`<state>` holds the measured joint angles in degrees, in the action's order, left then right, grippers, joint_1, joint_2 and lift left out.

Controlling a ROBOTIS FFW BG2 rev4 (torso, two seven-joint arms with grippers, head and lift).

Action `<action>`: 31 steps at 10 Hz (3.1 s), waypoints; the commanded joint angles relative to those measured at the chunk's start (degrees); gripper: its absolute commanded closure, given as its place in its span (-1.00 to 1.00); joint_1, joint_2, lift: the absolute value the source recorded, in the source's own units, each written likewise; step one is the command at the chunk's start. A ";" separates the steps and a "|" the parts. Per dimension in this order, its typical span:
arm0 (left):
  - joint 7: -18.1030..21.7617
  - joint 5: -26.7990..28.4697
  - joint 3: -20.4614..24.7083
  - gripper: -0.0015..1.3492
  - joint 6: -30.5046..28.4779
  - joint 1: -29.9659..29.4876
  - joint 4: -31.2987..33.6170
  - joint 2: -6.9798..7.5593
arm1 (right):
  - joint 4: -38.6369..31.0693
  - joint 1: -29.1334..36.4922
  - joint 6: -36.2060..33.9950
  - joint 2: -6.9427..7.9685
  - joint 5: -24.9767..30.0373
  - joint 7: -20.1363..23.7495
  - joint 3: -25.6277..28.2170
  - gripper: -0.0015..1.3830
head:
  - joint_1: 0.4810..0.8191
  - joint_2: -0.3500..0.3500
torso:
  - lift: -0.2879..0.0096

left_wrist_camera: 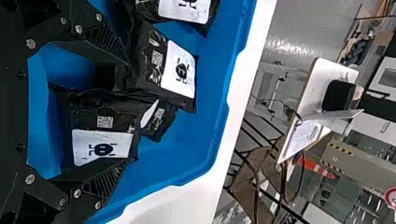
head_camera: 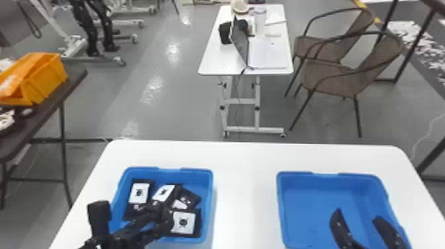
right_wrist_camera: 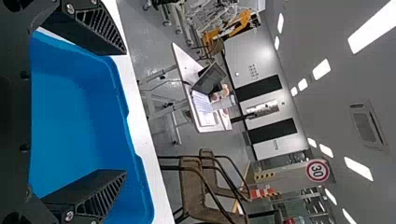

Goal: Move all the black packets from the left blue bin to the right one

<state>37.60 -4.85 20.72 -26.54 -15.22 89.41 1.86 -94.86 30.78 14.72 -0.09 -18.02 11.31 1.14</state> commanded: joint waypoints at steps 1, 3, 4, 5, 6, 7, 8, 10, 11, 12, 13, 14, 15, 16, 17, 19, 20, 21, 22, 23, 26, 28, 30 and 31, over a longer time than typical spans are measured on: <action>0.19 0.11 -0.24 -0.47 0.00 1.15 -1.52 0.60 | 0.03 -0.11 -0.30 0.14 0.09 0.11 0.00 -0.85 | 0.27 0.30 | 0.94; 1.42 0.11 -0.33 -0.01 -0.97 3.09 -3.98 0.87 | 0.03 -0.20 -0.74 0.14 0.00 0.20 0.00 -0.85 | 0.27 0.30 | 0.94; 3.18 0.37 -0.33 0.17 -0.97 3.44 -4.59 0.95 | -0.06 -0.37 -1.09 0.14 0.09 0.38 0.00 -0.85 | 0.27 0.29 | 0.94; 4.76 0.02 -0.33 0.45 -1.06 3.62 -5.12 0.95 | -0.06 -0.29 -1.18 0.14 0.00 0.38 0.00 -0.85 | 0.27 0.27 | 0.94; 6.08 -0.69 -0.33 0.67 -1.32 3.62 -5.21 0.95 | 0.03 -0.29 -1.27 0.14 -0.09 0.38 0.00 -0.85 | 0.27 0.25 | 0.94; 7.66 -1.04 -0.42 0.73 -1.23 3.70 -5.21 0.95 | 0.03 -0.29 -1.27 0.14 -0.09 0.38 0.00 -0.85 | 0.27 0.24 | 0.94; 8.98 -2.18 -0.86 0.73 -0.97 3.70 -5.12 1.13 | 0.12 -0.29 -1.27 0.14 -0.35 0.38 -0.09 -0.85 | 0.27 0.22 | 0.94; 11.62 -8.33 -0.95 0.73 -3.87 2.91 -3.01 1.13 | 0.21 -0.29 -1.27 0.14 -0.53 0.55 -0.09 -0.85 | 0.27 0.15 | 0.94; 11.62 -8.68 -0.42 0.72 -6.16 2.39 -1.08 1.04 | 0.29 -0.29 -1.27 0.14 -0.88 0.55 -0.09 -0.85 | 0.27 0.11 | 0.94; 11.88 -9.65 -0.68 0.73 -6.51 2.47 -0.99 1.22 | 0.47 -0.29 -1.27 0.14 -1.06 0.64 -0.17 -0.85 | 0.27 0.09 | 0.94; 12.94 -10.97 -1.12 0.73 -5.45 2.56 0.15 1.31 | 0.38 -0.37 -1.27 0.14 -1.14 0.64 -0.17 -0.85 | 0.27 0.09 | 0.94; 13.20 -11.94 -0.68 0.73 -5.54 2.47 3.23 1.31 | 0.38 -0.46 -1.27 0.14 -1.06 0.64 -0.17 -0.85 | 0.27 0.07 | 0.94; 13.29 -11.85 -0.16 0.73 -7.12 2.30 6.30 1.39 | 0.38 -0.46 -1.27 0.14 -1.14 0.64 -0.17 -0.85 | 0.27 0.06 | 0.94; 13.64 -12.73 0.11 0.73 -7.91 2.30 8.15 1.48 | 0.38 -0.37 -1.27 0.14 -1.23 0.73 -0.17 -0.85 | 0.27 0.06 | 0.94; 13.73 -15.10 -0.16 0.73 -8.09 2.47 9.29 1.66 | 0.38 -0.55 -1.27 0.14 -1.50 0.99 -0.17 -0.85 | 0.27 0.07 | 0.94; 17.07 -18.97 -3.06 0.73 -6.42 5.02 9.29 2.89 | 0.56 -1.69 -1.89 0.14 -2.46 2.84 -0.17 -0.85 | 0.27 0.05 | 0.94; 19.88 -19.58 -4.90 0.73 -4.57 7.48 8.15 3.68 | 0.91 -2.66 -2.32 0.14 -3.96 4.51 -0.17 -0.85 | 0.27 -0.01 | 0.94; 22.25 -21.78 -7.10 0.73 -2.46 9.86 6.04 4.29 | 1.70 -4.33 -2.76 0.14 -5.27 6.53 -0.17 -0.85 | 0.27 -0.05 | 0.94; 24.36 -23.80 -9.30 0.73 -1.15 11.79 3.84 4.73 | 2.14 -5.91 -3.73 0.14 -6.15 8.29 -0.17 -0.85 | 0.27 -0.09 | 0.94; 25.68 -27.05 -11.93 0.73 0.96 13.64 0.94 5.08 | 2.23 -7.41 -5.31 0.14 -7.30 9.52 -0.17 -0.86 | 0.27 -0.11 | 0.94; 29.81 -37.07 -20.11 0.73 5.36 17.85 -7.76 5.52 | 5.39 -12.24 -6.46 0.14 -12.57 13.30 -1.32 -0.86 | 0.27 -0.24 | 0.94; 33.06 -37.51 -24.50 0.73 6.06 20.75 -14.44 5.26 | 5.22 -14.09 -7.42 0.14 -15.65 15.32 -2.72 -0.85 | 0.27 -0.29 | 0.94; 34.30 -36.37 -25.12 0.73 6.85 21.46 -18.04 4.47 | 3.37 -14.88 -7.51 -0.18 -18.63 16.20 -4.74 -0.85 | 0.27 -0.31 | 0.94; 34.30 -35.67 -24.50 0.73 7.03 21.46 -18.04 4.73 | 2.14 -14.52 -7.51 -0.62 -20.22 16.20 -5.18 -0.85 | 0.27 -0.30 | 0.94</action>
<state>71.90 -40.91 -4.06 -19.59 6.23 71.51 6.51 -92.05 16.09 7.21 -0.51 -37.43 27.56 -3.78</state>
